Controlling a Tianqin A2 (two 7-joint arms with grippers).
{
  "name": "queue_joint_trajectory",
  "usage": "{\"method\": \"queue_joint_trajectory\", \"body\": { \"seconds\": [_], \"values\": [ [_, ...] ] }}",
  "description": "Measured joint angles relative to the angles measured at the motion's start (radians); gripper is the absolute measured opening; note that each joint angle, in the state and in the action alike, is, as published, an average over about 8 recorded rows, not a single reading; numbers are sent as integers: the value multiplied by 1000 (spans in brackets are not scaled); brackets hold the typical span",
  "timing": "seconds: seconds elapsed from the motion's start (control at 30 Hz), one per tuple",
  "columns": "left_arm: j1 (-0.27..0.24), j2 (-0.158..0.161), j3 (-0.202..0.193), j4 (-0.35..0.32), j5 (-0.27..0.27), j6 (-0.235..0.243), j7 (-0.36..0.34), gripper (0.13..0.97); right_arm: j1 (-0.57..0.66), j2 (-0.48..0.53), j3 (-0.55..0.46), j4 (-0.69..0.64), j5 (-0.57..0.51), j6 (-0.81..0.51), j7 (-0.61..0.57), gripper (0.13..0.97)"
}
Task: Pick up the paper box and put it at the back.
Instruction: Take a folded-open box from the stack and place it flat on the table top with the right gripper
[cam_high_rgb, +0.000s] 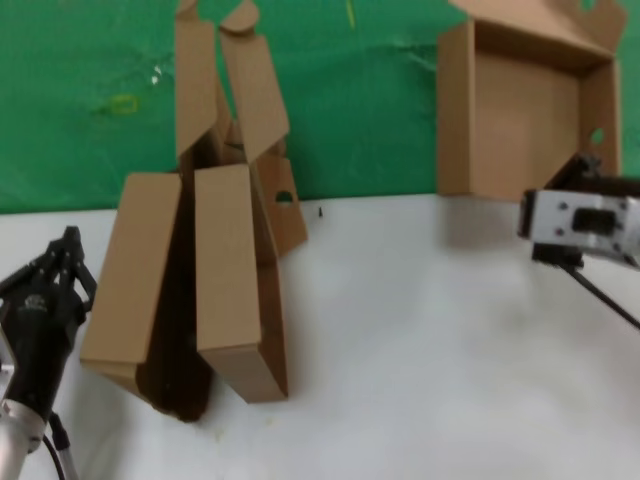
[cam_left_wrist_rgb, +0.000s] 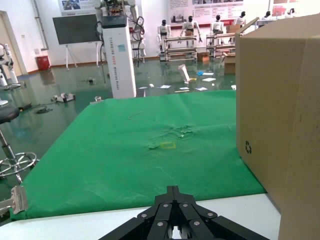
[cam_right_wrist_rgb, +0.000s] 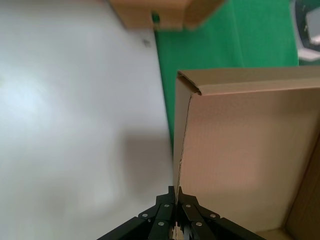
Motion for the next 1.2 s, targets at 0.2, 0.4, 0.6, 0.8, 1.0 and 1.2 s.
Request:
{"method": "queue_joint_trajectory", "body": {
  "seconds": [0.2, 0.4, 0.6, 0.8, 1.0, 1.2],
  "values": [
    [0, 0, 0, 0, 0, 0, 0, 143, 185, -148, -112, -159, -169, -112, -35, 149],
    [0, 0, 0, 0, 0, 0, 0, 143, 316, -287, -182, -393, -260, -99, -67, 149],
    [0, 0, 0, 0, 0, 0, 0, 143, 380, -376, -215, -576, -300, -61, -79, 149],
    [0, 0, 0, 0, 0, 0, 0, 143, 406, -430, -233, -691, -324, -28, -78, 148],
    [0, 0, 0, 0, 0, 0, 0, 143, 422, -469, -250, -765, -340, -4, -75, 148],
    [0, 0, 0, 0, 0, 0, 0, 143, 441, -502, -262, -815, -356, 14, -67, 150]
  ]
}}
